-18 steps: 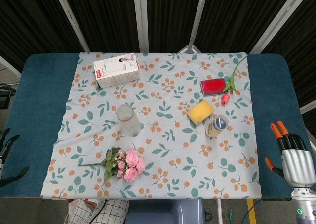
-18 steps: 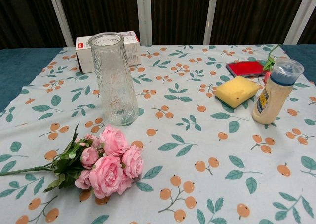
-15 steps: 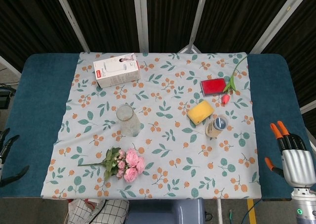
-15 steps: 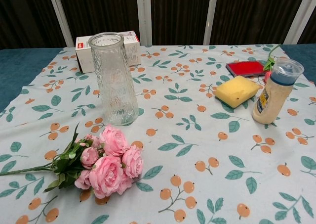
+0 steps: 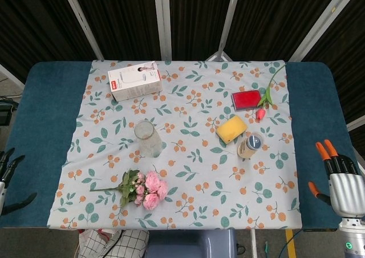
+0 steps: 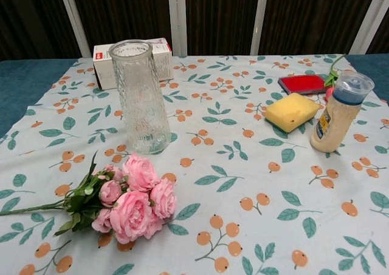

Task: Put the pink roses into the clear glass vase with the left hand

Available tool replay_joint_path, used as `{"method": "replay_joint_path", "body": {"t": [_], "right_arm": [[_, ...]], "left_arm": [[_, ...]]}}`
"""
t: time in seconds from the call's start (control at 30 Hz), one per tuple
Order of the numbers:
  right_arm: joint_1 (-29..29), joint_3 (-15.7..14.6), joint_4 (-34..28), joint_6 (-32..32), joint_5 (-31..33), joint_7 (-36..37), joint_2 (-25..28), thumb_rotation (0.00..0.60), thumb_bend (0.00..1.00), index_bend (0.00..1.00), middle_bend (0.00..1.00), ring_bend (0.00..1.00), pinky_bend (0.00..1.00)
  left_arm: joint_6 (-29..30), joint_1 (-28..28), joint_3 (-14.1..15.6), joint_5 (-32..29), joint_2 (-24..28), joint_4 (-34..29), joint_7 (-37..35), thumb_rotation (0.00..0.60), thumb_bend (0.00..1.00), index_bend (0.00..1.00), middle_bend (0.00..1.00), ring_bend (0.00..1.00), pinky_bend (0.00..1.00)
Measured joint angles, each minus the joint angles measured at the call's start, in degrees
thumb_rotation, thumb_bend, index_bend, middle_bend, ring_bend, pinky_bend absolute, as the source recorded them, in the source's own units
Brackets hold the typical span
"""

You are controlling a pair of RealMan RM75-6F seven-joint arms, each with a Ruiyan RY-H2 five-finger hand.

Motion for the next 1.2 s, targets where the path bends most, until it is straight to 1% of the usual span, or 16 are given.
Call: {"method": "replay_joint_path", "body": {"t": [0.17, 0.27, 0.5, 0.67, 0.87, 1.0, 1.2], "right_arm": [[0.1, -0.2, -0.1, -0.6, 0.1, -0.1, 0.1, 0.6, 0.27, 0.11, 0.07, 0.18, 0.18], [0.1, -0.2, -0.3, -1.0, 0.2, 0.1, 0.2, 0.6, 0.27, 0.11, 0.07, 0.18, 0.18], [0.0, -0.2, -0.7, -1.0, 0.4, 0.8, 0.5, 0.6, 0.27, 0.11, 0.07, 0.18, 0.18], [0.1, -0.3, -0.7, -1.3, 0.2, 0.9, 0.5, 0.6, 0.27, 0.11, 0.07, 0.18, 0.18], [0.1, -0.4, -0.8, -1.7, 0.2, 0.8, 0.5, 0.6, 0.27, 0.11, 0.07, 0.18, 0.18], [0.1, -0.3, -0.9, -1.7, 0.3, 1.0, 0.6, 0.6, 0.27, 0.11, 0.07, 0.18, 0.18], [0.1, -0.3, -1.0, -1.8, 0.4, 1.1, 0.6, 0.6, 0.27, 0.11, 0.07, 0.18, 0.18]], "left_arm": [[-1.0, -0.1, 0.2, -0.7, 0.2, -1.2, 0.2, 0.6, 0.17, 0.12, 0.0, 0.0, 0.18], [-2.6, -0.4, 0.7, -0.9, 0.4, -1.9, -0.1, 0.6, 0.15, 0.12, 0.0, 0.0, 0.18], [-10.5, -3.2, 1.5, -2.8, 1.2, -5.2, -1.5, 0.6, 0.13, 0.11, 0.0, 0.0, 0.16], [-15.3, -6.3, 0.8, -4.5, 0.6, -8.2, 2.0, 0.6, 0.12, 0.1, 0.0, 0.0, 0.15], [-22.0, -10.4, 0.4, -5.6, -1.2, -12.0, 5.6, 0.6, 0.08, 0.1, 0.0, 0.0, 0.12], [-24.8, -12.4, 0.1, -6.7, -2.5, -13.3, 8.6, 0.6, 0.07, 0.1, 0.0, 0.0, 0.1], [-29.0, -15.3, -0.2, -8.5, -6.1, -15.2, 13.9, 0.6, 0.07, 0.1, 0.0, 0.0, 0.1]]}}
